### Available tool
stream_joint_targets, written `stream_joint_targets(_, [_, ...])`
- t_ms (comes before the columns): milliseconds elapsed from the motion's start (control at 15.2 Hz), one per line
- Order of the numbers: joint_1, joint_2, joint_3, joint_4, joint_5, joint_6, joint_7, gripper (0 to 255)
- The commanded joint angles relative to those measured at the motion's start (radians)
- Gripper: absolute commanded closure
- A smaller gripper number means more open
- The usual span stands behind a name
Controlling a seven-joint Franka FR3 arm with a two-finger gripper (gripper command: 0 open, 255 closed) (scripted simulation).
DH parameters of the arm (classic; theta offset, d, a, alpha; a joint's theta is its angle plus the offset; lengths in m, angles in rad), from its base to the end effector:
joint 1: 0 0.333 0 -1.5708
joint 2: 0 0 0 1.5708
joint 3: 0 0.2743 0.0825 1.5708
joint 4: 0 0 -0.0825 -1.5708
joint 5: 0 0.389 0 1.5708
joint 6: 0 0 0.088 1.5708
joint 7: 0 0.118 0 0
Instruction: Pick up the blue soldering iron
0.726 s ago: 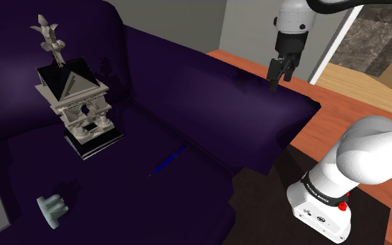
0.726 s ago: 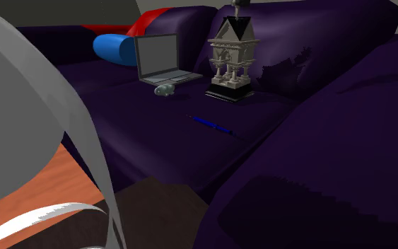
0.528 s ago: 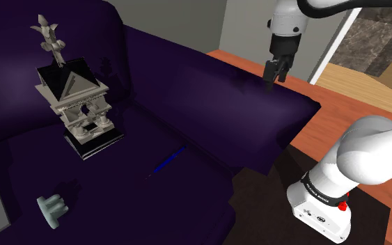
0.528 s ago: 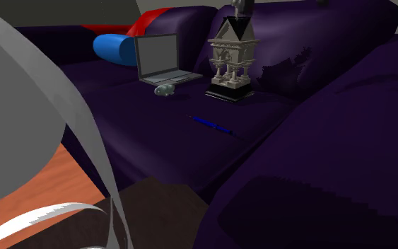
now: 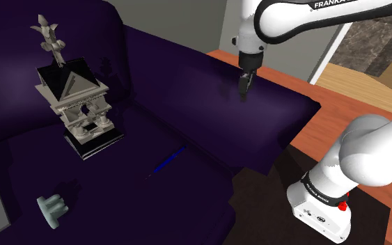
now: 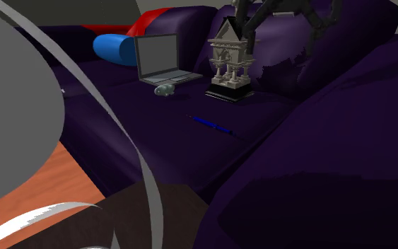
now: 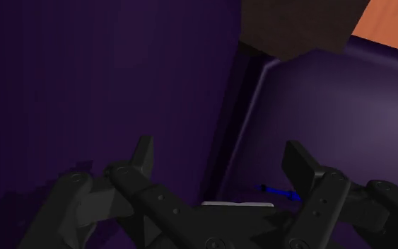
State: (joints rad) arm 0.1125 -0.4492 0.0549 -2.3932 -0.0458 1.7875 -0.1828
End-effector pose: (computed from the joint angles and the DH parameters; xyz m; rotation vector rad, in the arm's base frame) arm 0.4111 0.0648 0.4206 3.0176 0.5433 -0.2427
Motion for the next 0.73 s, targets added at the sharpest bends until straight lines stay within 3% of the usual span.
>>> stream_joint_targets(0, [0.020, 0.065, 0.002, 0.019, -0.003, 0.052, -0.057, 0])
stream_joint_targets(660, [0.108, 0.387, 0.051, 0.143, -0.013, 0.269, -0.302, 0])
